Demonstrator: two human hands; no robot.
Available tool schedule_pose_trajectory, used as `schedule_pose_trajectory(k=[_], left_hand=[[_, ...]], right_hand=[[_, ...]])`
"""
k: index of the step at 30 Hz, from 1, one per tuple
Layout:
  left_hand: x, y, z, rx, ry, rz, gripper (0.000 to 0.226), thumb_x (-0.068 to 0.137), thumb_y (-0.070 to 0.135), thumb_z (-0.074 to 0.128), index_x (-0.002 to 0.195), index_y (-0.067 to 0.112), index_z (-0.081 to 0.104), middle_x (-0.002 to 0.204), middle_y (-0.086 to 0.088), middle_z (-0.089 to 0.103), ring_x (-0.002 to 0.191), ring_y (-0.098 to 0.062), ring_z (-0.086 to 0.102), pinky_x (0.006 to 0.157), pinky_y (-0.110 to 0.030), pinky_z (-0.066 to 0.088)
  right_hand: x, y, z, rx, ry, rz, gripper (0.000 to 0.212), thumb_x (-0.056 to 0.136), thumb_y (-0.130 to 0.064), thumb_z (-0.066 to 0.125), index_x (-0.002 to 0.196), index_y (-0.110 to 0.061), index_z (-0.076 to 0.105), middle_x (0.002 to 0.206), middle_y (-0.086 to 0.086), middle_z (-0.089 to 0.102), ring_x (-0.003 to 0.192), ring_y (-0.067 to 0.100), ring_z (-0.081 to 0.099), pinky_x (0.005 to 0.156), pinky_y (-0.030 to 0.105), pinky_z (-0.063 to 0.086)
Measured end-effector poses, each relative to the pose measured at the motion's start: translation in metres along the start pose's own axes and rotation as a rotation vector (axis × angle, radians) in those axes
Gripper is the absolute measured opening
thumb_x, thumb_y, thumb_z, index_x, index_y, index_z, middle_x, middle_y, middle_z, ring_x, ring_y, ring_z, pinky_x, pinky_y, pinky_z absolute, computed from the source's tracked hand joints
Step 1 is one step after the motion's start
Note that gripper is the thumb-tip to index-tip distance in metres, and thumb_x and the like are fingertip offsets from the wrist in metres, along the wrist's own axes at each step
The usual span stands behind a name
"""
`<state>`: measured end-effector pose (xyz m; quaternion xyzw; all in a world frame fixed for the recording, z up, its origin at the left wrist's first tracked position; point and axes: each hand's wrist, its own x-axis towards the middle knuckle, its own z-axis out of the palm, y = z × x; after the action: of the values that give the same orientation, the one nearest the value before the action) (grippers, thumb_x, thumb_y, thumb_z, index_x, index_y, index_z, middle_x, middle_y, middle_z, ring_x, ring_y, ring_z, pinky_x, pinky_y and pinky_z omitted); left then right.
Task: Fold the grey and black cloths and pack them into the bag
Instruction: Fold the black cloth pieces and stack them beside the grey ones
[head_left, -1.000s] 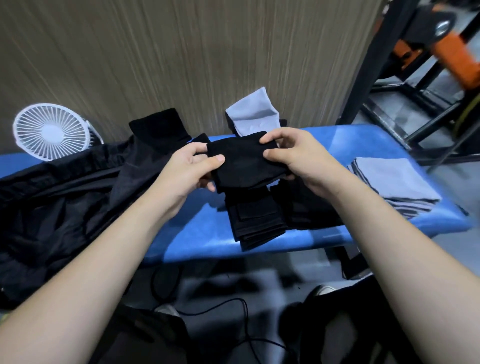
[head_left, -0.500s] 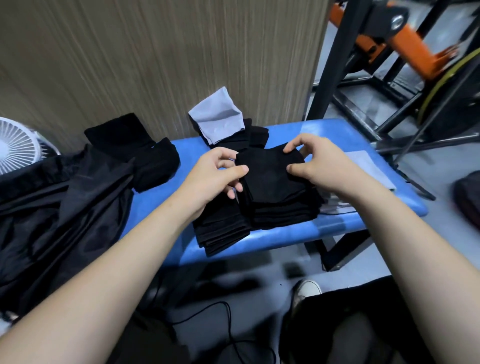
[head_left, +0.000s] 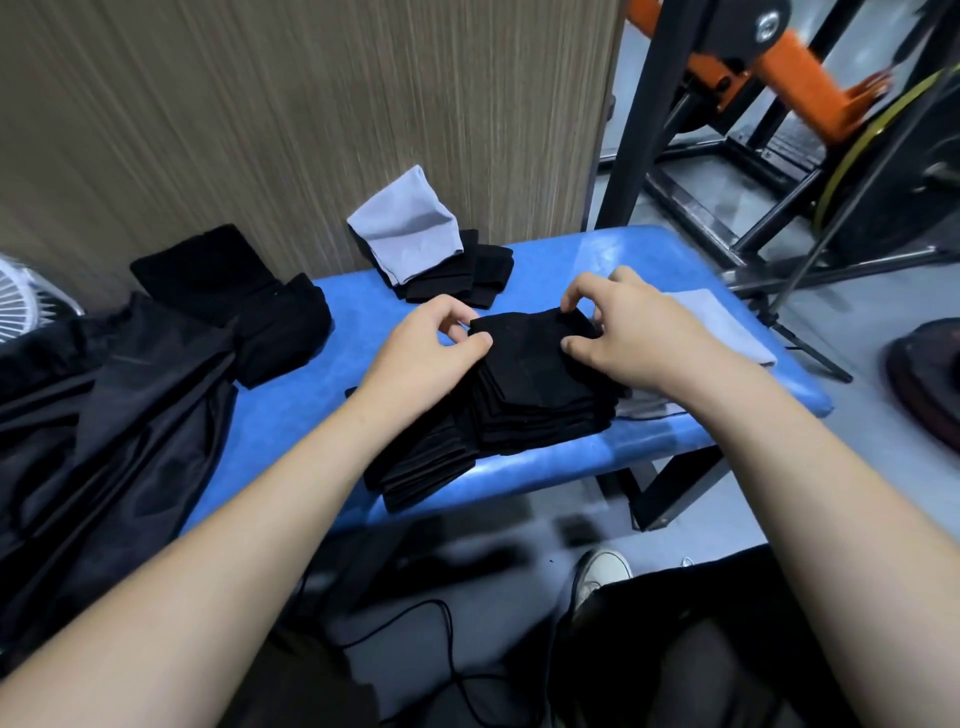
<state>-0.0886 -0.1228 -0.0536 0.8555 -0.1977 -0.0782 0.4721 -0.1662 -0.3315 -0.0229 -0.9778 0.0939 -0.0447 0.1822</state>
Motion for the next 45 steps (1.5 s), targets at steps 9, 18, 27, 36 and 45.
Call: schedule_pose_trajectory(k=[9,18,27,36,45], left_hand=[[-0.006,0.002,-0.005,0.074,0.01,0.163,0.015,0.087,0.04,0.069,0.099,0.044,0.062,0.103,0.003,0.051,0.064,-0.007,0.048,0.072,-0.024,0.047],[-0.006,-0.007,-0.005,0.233,-0.079,0.126,0.022,0.088,0.043,0.071,0.11,0.039,0.067,0.103,0.008,0.049,0.085,0.001,0.047,0.084,-0.024,0.039],[-0.003,-0.023,-0.028,0.139,0.082,0.067,0.011,0.093,0.035,0.062,0.104,0.036,0.061,0.098,0.007,0.061,0.064,0.002,0.046,0.072,-0.026,0.041],[-0.004,-0.075,-0.105,0.553,0.355,-0.004,0.024,0.085,0.019,0.069,0.107,0.021,0.059,0.103,0.003,0.054,0.104,-0.021,0.05,0.088,-0.036,0.045],[-0.018,-0.113,-0.143,0.685,0.296,-0.137,0.028,0.085,0.034,0.074,0.11,0.026,0.064,0.109,0.003,0.056,0.11,-0.024,0.053,0.094,-0.036,0.044]], right_hand=[[0.001,-0.01,0.003,0.039,0.022,-0.168,0.009,0.09,-0.024,0.064,0.099,-0.024,0.061,0.086,-0.007,0.048,0.084,0.017,0.052,0.075,0.034,0.044],[0.009,-0.012,0.017,-0.053,-0.176,-0.154,0.012,0.089,-0.022,0.064,0.1,-0.024,0.059,0.081,-0.01,0.054,0.084,0.018,0.053,0.072,0.03,0.04],[0.028,-0.045,0.02,-0.053,0.038,-0.129,0.008,0.093,-0.027,0.05,0.09,-0.026,0.058,0.088,-0.003,0.064,0.088,0.026,0.059,0.073,0.037,0.049],[0.054,-0.114,0.044,0.008,0.047,-0.241,0.009,0.092,-0.026,0.052,0.094,-0.023,0.061,0.091,-0.003,0.065,0.087,0.023,0.06,0.072,0.039,0.053],[0.07,-0.17,0.078,-0.041,-0.096,-0.339,0.011,0.092,-0.029,0.058,0.101,-0.022,0.06,0.093,-0.004,0.06,0.094,0.022,0.058,0.069,0.033,0.04]])
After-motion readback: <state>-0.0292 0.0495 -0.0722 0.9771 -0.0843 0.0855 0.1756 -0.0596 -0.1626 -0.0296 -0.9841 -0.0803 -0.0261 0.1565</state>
